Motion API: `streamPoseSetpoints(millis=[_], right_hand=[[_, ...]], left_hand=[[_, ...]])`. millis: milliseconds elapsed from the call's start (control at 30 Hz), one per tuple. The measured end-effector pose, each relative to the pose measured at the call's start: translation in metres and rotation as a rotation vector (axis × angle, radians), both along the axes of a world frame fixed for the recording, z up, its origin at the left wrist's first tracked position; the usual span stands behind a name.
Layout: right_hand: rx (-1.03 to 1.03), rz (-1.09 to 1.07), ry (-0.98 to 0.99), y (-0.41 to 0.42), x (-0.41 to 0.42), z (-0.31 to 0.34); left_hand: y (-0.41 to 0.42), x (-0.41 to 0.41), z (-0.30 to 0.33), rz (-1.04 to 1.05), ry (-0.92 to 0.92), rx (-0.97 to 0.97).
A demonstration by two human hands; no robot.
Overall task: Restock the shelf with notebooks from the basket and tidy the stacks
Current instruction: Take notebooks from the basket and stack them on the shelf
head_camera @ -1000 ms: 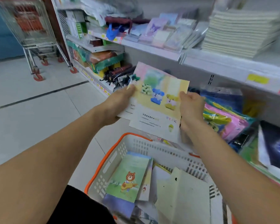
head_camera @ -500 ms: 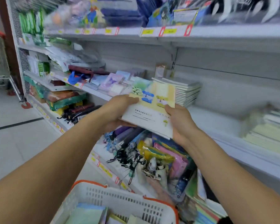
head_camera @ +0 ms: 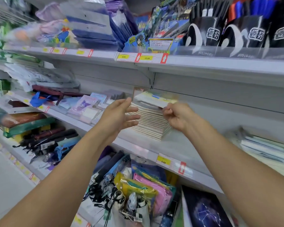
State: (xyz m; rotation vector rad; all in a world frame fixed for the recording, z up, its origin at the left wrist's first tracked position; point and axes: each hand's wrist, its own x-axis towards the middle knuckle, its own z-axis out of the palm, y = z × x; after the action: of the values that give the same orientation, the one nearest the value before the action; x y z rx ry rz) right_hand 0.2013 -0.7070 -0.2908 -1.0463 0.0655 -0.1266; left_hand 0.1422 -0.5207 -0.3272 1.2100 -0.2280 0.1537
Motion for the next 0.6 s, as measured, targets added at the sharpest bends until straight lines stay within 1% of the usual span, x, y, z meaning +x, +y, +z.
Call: streamPoseSetpoints(millis=[33, 100, 200, 333, 400, 500, 600], right_hand=[[-0.063, -0.044, 0.025, -0.004, 0.022, 0.006], [-0.300, -0.100, 0.070, -0.008, 0.057, 0.013], [-0.597, 0.004, 0.157, -0.017, 0.082, 0.017], [-1.174, 0.051, 0.215, -0.025, 0.100, 0.025], [-1.414, -0.007, 0.244, -0.026, 0.105, 0.026], [-1.614, -0.144, 0.208, -0.025, 0.112, 0.017], [-1.695, -0.247, 0.160, -0.025, 0.115, 0.009]], left_hand=[[0.002, 0.004, 0.000, 0.006, -0.006, -0.018], [0.006, 0.012, 0.001, 0.019, -0.024, -0.015], [0.011, 0.022, 0.000, 0.031, -0.044, 0.017], [0.014, 0.034, -0.007, 0.068, -0.042, 0.050], [0.016, 0.039, -0.010, 0.068, -0.034, 0.062], [0.019, 0.043, -0.016, 0.067, -0.018, 0.078], [0.021, 0.045, -0.021, 0.079, 0.002, 0.122]])
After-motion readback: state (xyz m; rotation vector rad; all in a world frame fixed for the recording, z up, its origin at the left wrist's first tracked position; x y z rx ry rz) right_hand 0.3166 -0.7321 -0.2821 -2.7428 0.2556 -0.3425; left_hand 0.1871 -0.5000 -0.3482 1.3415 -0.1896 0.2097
